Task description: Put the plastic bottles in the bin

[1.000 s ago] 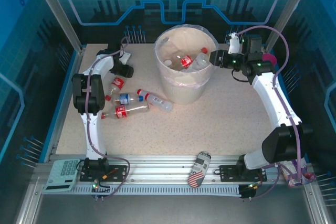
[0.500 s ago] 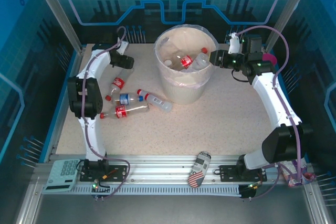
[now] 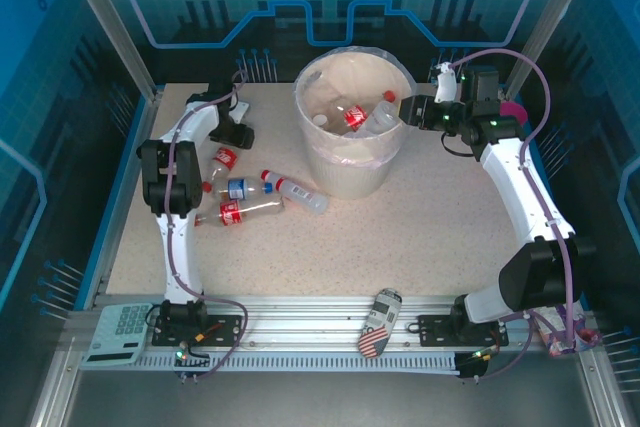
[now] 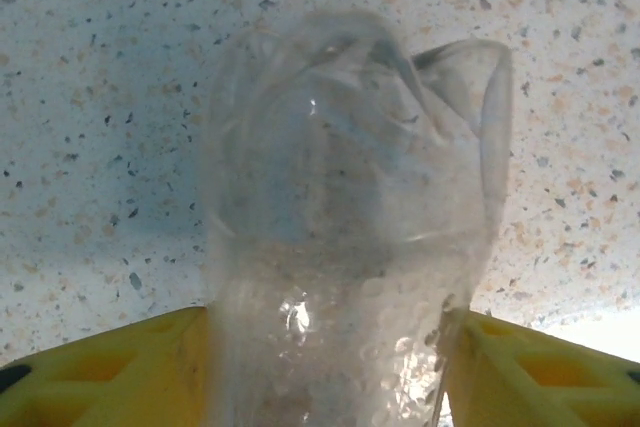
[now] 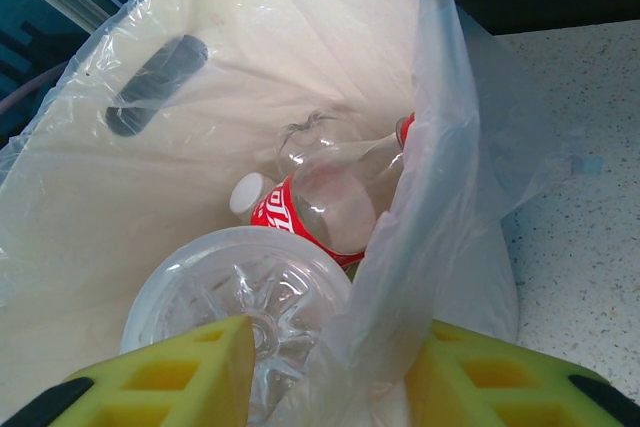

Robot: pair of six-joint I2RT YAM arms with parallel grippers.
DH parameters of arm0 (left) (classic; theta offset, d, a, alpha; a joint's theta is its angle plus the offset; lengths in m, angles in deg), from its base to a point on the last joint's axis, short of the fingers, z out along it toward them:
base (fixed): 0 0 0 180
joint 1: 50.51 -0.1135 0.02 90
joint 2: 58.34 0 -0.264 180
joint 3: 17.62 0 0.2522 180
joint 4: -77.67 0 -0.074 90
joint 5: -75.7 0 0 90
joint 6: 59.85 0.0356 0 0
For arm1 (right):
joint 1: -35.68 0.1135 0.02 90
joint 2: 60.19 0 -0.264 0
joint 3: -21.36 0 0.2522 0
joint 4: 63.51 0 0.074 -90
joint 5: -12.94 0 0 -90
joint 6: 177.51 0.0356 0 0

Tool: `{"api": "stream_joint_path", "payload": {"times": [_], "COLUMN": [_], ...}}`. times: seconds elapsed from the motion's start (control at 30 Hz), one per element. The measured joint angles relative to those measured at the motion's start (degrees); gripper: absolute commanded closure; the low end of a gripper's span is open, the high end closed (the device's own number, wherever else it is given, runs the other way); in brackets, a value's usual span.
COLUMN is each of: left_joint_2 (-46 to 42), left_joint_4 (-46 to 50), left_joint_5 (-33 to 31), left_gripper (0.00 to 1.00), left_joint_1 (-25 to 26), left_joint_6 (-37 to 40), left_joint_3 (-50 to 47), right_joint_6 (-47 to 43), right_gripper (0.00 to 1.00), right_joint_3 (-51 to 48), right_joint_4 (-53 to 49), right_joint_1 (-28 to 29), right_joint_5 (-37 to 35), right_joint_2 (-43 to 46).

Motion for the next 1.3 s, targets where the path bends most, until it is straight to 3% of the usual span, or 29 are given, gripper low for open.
{"api": "stream_joint_path", "payload": {"times": [0.33, 0.57, 0.83, 1.07, 1.3], "left_joint_2": [0.00, -3.39, -20.20, -37.18, -51.89], "left_joint_4": [0.11, -2.80, -11.30, -20.57, -30.67], "left_joint_5": [-0.44, -1.60, -1.86, 0.09, 2.19], "left_gripper": [0.49, 0.50, 0.53, 0.57, 0.59], "left_joint_1": [0.00, 0.00, 0.00, 0.50, 6.78], "left_joint_6": [-0.31, -2.60, -6.91, -14.78, -21.64], "left_joint_3": [0.74, -0.04, -5.75, -14.67, -22.12], "right_joint_6": [0.28, 1.36, 1.49, 1.60, 2.21], "right_gripper": [0.55, 0.33, 0.31, 0.41, 0.48], "right_joint_3": [0.00, 0.00, 0.02, 0.02, 0.00], "right_joint_4": [-0.83, -2.10, -3.19, -3.34, -3.17], "right_joint_1": [0.00, -0.02, -1.97, -3.96, -3.96], "right_joint_5": [0.96, 3.10, 3.67, 3.85, 5.14], "right_joint_2": [0.37, 0.39, 2.01, 3.58, 3.58]}}
